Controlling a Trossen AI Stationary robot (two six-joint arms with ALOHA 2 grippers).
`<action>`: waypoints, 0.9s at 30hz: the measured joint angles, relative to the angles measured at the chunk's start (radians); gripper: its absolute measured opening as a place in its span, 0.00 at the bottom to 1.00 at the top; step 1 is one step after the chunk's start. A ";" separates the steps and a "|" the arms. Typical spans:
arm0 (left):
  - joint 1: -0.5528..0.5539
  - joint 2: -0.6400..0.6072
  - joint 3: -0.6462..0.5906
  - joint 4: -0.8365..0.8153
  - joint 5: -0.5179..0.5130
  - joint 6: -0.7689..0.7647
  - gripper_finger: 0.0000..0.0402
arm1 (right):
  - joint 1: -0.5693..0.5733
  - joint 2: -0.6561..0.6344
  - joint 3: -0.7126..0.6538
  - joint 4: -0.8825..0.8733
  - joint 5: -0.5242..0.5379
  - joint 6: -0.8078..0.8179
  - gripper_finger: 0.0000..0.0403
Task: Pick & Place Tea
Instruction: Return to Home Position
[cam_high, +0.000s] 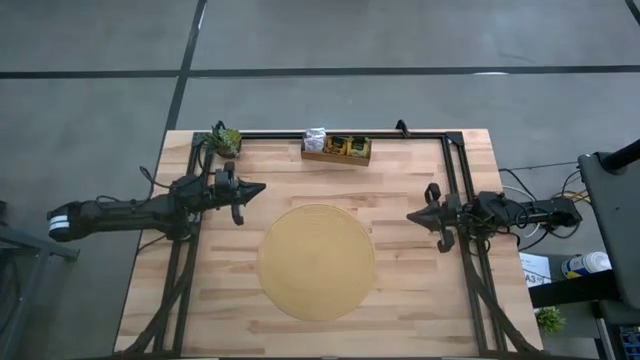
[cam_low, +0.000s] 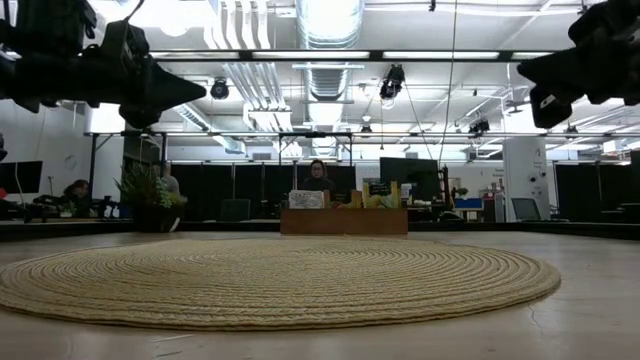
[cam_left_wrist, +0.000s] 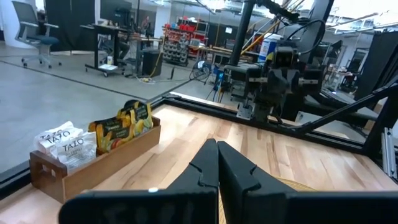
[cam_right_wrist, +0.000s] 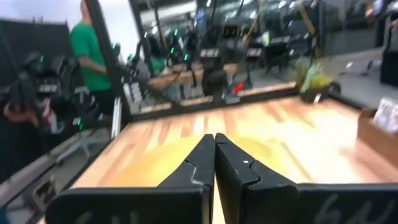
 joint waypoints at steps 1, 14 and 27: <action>0.001 -0.004 0.000 -0.004 0.000 0.001 0.00 | 0.000 -0.001 0.000 -0.023 -0.011 0.002 0.02; 0.001 -0.064 0.004 -0.011 0.096 0.066 0.00 | 0.000 -0.002 0.000 -0.056 -0.019 -0.054 0.02; -0.098 -0.122 0.004 -0.116 0.067 0.061 0.00 | 0.000 -0.002 0.000 -0.055 -0.018 -0.054 0.02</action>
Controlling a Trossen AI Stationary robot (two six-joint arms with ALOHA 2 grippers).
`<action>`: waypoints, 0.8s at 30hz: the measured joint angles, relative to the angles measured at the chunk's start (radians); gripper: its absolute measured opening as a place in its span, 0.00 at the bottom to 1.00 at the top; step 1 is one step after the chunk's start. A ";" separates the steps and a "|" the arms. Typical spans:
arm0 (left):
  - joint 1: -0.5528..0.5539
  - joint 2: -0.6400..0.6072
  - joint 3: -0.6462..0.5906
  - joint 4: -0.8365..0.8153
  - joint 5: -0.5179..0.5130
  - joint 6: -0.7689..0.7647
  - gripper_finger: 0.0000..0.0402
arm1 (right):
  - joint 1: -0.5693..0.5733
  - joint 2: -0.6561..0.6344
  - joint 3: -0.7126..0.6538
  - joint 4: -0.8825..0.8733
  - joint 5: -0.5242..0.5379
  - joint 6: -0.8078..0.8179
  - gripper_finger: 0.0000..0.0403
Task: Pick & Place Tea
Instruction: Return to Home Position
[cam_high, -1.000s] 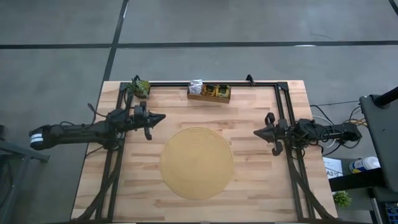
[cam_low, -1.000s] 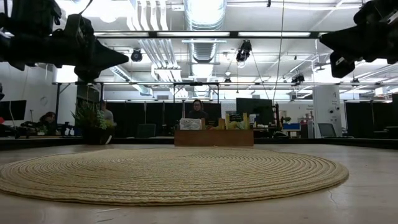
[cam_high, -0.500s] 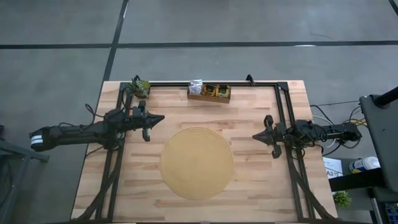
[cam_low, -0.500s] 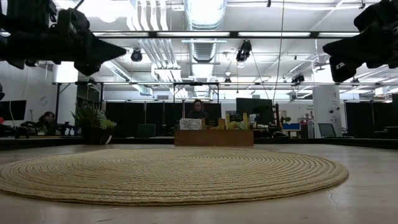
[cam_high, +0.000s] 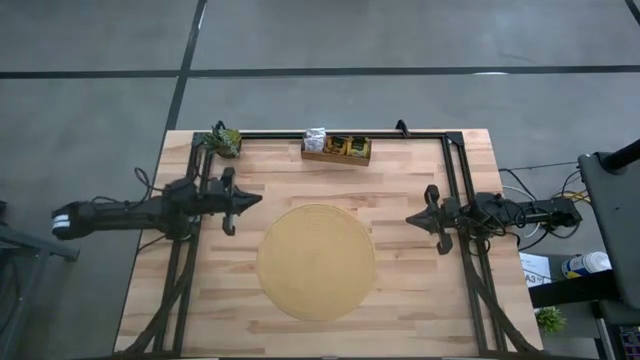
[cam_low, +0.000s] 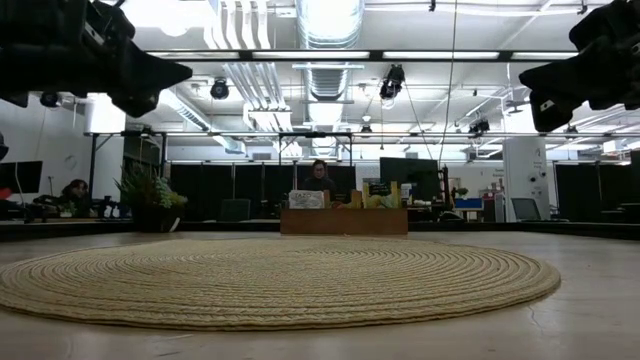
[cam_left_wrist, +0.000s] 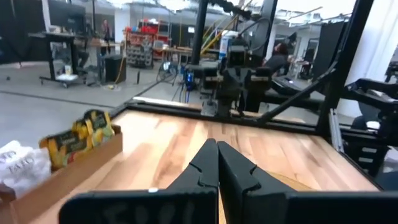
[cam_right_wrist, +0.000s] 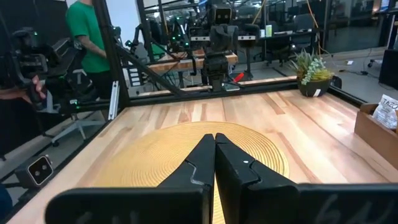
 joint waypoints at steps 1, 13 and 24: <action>-0.013 0.000 0.000 -0.004 -0.012 -0.004 0.00 | 0.000 0.000 0.000 0.000 0.000 0.000 0.02; -0.077 -0.100 0.125 -0.423 -0.088 -0.033 0.00 | 0.000 -0.001 0.000 0.001 0.000 0.027 0.02; -0.078 -0.305 0.109 -0.491 -0.096 -0.013 0.00 | 0.000 0.000 0.000 0.001 0.004 0.016 0.02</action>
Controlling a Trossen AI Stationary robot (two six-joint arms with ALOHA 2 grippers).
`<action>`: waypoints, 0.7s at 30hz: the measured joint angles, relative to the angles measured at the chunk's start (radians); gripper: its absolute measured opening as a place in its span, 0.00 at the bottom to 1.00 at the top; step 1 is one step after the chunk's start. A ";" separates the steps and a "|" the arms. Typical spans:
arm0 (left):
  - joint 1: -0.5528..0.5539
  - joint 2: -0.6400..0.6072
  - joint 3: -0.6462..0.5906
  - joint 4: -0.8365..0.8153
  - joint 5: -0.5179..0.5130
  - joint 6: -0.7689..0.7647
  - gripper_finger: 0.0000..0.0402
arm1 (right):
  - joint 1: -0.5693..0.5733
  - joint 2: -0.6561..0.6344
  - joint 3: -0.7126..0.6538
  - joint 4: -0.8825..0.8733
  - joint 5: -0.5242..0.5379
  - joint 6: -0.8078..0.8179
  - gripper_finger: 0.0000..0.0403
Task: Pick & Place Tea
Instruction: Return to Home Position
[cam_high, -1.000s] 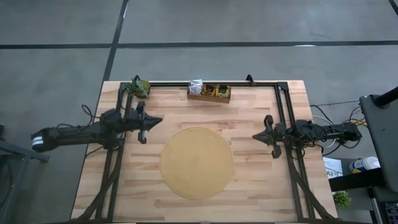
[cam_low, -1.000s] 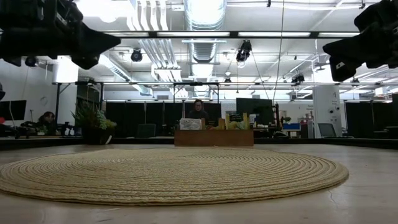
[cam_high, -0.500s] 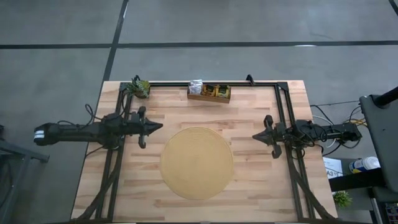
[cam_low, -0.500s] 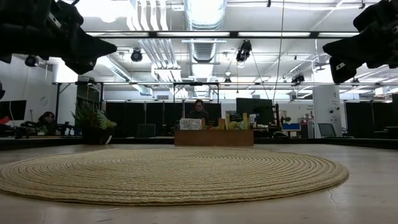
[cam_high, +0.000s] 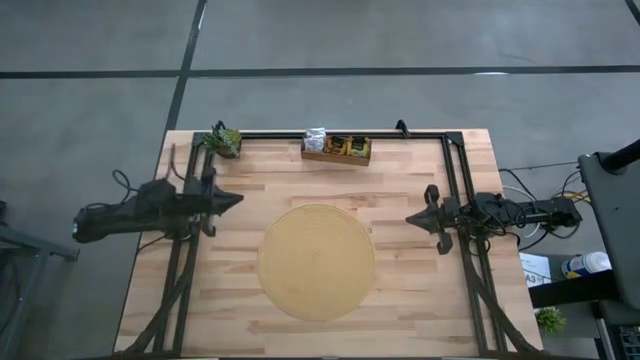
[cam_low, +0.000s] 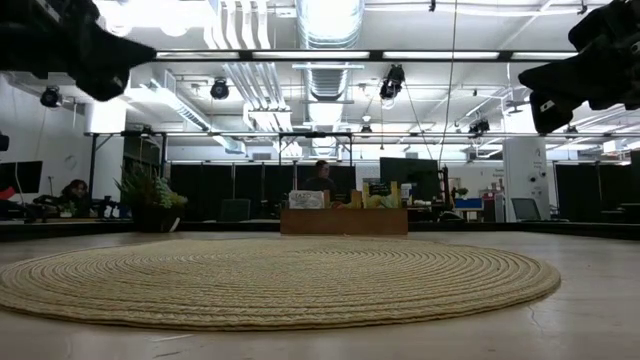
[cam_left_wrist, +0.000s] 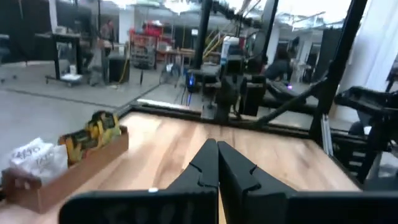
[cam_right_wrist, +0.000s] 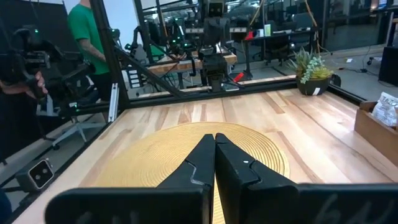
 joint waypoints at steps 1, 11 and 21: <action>0.000 -0.014 -0.011 0.014 0.000 0.000 0.00 | -0.001 0.000 0.000 0.000 0.003 0.000 0.02; -0.001 -0.032 -0.094 0.162 -0.005 0.005 0.00 | 0.000 0.000 0.000 0.003 0.004 0.000 0.02; -0.002 -0.030 -0.215 0.331 0.006 -0.027 0.00 | 0.000 0.000 0.000 0.002 0.004 -0.005 0.02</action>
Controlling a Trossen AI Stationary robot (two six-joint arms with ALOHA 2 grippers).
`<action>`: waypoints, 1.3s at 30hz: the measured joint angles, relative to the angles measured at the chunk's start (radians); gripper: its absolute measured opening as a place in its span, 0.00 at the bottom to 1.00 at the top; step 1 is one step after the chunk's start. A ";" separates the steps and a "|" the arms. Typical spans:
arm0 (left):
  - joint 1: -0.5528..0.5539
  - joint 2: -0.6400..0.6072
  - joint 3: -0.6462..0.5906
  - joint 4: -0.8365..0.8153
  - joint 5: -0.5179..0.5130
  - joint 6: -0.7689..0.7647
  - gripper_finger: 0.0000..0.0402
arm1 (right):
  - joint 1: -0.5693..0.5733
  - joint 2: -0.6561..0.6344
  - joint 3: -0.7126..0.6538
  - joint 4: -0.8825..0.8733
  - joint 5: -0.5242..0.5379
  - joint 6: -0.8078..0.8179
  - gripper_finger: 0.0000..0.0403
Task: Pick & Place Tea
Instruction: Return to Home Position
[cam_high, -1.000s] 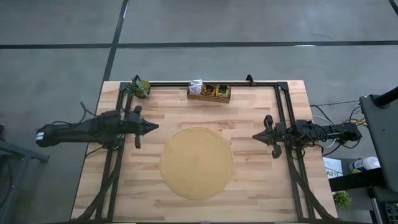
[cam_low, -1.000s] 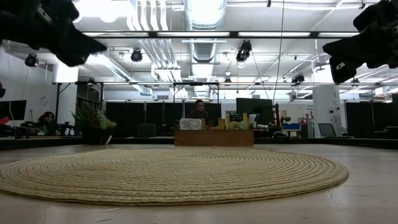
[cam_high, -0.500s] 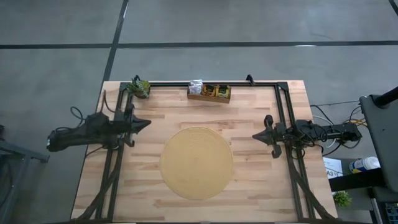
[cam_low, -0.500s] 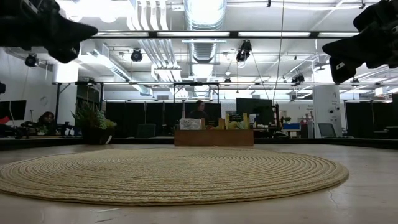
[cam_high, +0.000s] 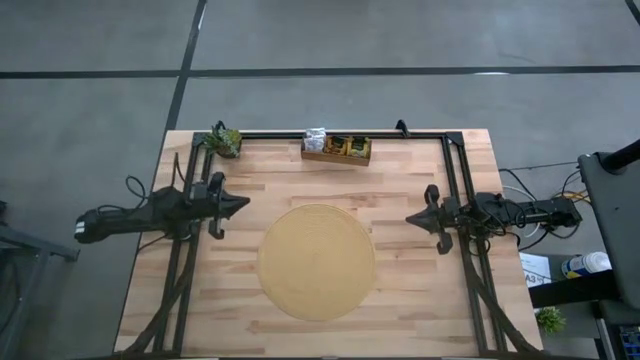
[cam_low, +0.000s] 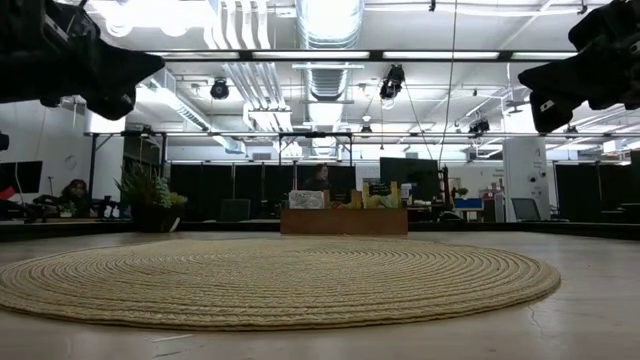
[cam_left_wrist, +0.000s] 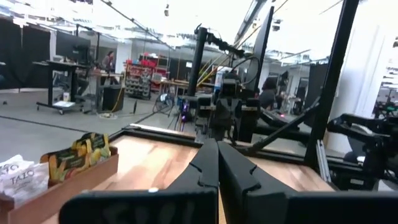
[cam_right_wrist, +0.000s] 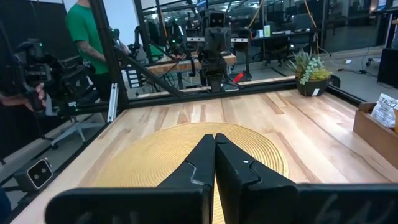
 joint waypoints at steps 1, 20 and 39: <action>0.000 -0.001 0.000 -0.011 0.000 0.003 0.00 | 0.000 0.000 0.000 0.000 0.000 -0.001 0.02; 0.000 0.000 -0.001 -0.157 -0.001 0.042 0.00 | 0.000 0.002 0.000 -0.003 -0.009 -0.085 0.02; 0.000 0.000 0.000 -0.170 0.000 0.040 0.00 | 0.000 0.071 0.000 -0.003 -0.009 -0.125 0.02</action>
